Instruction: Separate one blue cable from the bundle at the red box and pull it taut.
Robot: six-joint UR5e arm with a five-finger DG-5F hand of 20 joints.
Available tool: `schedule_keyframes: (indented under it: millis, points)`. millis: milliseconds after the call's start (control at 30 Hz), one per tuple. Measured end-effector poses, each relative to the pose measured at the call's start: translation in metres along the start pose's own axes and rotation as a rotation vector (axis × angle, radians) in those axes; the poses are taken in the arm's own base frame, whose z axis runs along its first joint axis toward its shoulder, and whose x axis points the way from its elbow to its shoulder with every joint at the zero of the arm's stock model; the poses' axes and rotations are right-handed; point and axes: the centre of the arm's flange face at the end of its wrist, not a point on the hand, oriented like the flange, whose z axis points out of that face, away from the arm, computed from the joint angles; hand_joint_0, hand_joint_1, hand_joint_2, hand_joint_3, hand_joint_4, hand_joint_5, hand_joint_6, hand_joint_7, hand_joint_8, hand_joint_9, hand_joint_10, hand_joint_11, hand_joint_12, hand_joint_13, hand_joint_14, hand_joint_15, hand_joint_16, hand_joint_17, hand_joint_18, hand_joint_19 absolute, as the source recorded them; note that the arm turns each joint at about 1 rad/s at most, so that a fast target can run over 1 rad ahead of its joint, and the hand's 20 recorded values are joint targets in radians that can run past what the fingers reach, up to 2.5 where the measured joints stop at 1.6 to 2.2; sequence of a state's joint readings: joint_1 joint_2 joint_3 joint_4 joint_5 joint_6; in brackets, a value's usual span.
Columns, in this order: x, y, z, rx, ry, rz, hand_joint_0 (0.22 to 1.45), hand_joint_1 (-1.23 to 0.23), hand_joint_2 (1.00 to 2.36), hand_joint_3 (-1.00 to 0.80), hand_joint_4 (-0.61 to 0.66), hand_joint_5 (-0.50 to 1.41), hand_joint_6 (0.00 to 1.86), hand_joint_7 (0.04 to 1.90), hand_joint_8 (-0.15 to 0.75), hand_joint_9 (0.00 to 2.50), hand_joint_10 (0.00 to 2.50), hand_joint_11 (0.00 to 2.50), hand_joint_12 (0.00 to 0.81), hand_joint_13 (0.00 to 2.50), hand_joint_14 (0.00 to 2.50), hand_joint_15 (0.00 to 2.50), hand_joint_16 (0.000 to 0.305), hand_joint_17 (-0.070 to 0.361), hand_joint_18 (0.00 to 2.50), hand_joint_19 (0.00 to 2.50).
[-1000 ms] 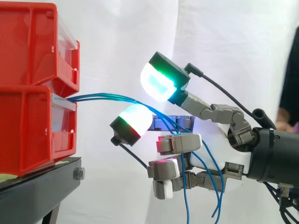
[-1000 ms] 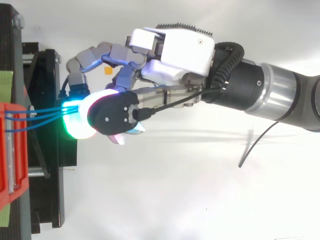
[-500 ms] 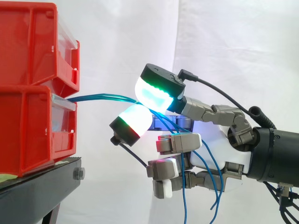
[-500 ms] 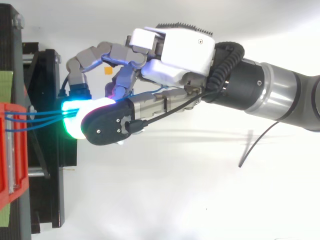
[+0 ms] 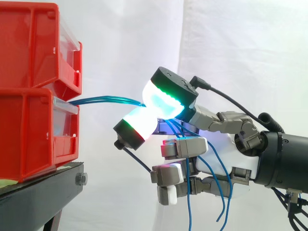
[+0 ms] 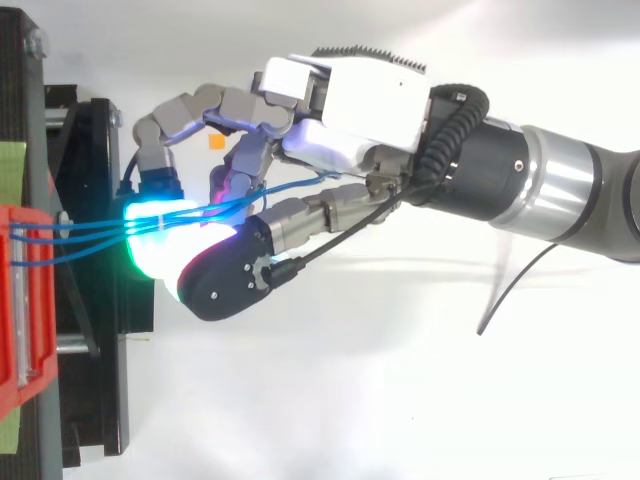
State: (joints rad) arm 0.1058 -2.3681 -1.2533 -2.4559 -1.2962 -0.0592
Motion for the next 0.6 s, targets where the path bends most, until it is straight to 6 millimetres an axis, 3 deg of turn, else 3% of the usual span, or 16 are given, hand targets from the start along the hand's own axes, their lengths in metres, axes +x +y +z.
schedule_keyframes:
  millis: [133, 233, 467, 600]
  points:
    - [0.0001, 0.0001, 0.0, 0.0, 0.0, 0.0, 0.54, -0.52, 1.0, -0.5, 0.06, -0.17, 0.84, 1.19, 0.282, 1.48, 0.02, 1.71, 0.384, 1.25, 0.03, 1.05, 0.056, 0.127, 0.99, 0.89]
    - [0.0, 0.0003, 0.0001, 0.0, 0.0, 0.0, 0.62, -0.51, 1.0, -0.5, 0.05, -0.17, 0.84, 1.21, 0.261, 1.48, 0.02, 1.73, 0.367, 1.25, 0.03, 1.06, 0.053, 0.12, 0.97, 0.91]
    - [0.0001, 0.0, 0.0, 0.0, 0.0, -0.001, 0.62, -0.74, 1.02, -0.22, 0.04, -0.17, 0.84, 1.3, 0.271, 1.46, 0.02, 1.76, 0.373, 1.23, 0.03, 1.07, 0.054, 0.122, 0.97, 0.9]
    - [0.0001, -0.0001, 0.0, 0.0, 0.001, -0.001, 0.64, -0.8, 1.02, -0.21, 0.02, -0.18, 0.86, 1.26, 0.27, 1.42, 0.02, 1.75, 0.372, 1.2, 0.03, 1.07, 0.054, 0.122, 0.94, 0.89]
